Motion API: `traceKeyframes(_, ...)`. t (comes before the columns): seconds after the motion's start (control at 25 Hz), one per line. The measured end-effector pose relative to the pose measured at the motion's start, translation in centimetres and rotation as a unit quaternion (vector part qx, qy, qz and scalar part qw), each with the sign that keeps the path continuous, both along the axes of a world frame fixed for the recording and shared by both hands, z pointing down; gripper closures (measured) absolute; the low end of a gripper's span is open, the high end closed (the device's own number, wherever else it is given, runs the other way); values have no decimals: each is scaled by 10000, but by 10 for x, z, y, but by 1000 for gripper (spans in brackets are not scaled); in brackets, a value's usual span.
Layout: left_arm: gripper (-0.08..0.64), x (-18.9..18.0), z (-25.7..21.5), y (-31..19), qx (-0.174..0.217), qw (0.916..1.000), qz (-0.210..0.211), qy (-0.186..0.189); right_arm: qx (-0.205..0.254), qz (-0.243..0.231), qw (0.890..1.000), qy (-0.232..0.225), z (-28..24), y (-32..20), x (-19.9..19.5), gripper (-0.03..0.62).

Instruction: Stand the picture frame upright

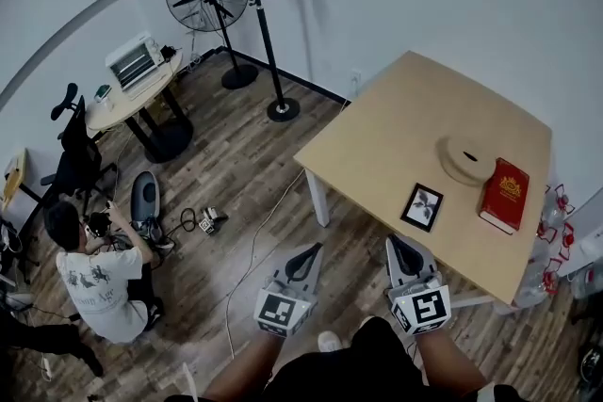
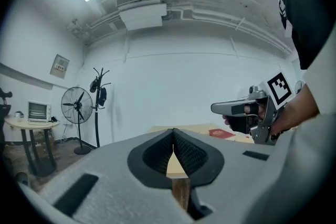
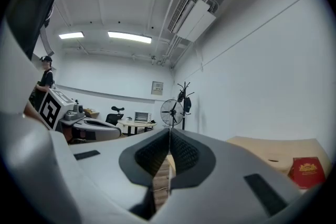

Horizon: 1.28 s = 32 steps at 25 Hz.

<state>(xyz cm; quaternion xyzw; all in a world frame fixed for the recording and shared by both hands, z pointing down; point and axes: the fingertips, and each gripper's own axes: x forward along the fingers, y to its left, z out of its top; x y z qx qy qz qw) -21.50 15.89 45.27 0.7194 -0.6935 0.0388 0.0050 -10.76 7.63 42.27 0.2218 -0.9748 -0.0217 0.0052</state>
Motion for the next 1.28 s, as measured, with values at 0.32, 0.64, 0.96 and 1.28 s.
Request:
traceKeyframes(0.32,560,-11,5,-63,-62,9995,291,66,-155,104,9998,95,11,-47,-8,581)
traceKeyframes(0.64,560,-6,4,-147,-91,9982,600,-32,-30,361,9993,65,9,-122,-1,581)
traceKeyframes(0.96,560,9,0,-234,-160,9957,898,-182,-24,651,9979,47,12,-202,20,582)
traceKeyframes(1.28,560,27,22,-293,-453,9903,1291,-220,-297,902,9952,256,34,-254,39,583)
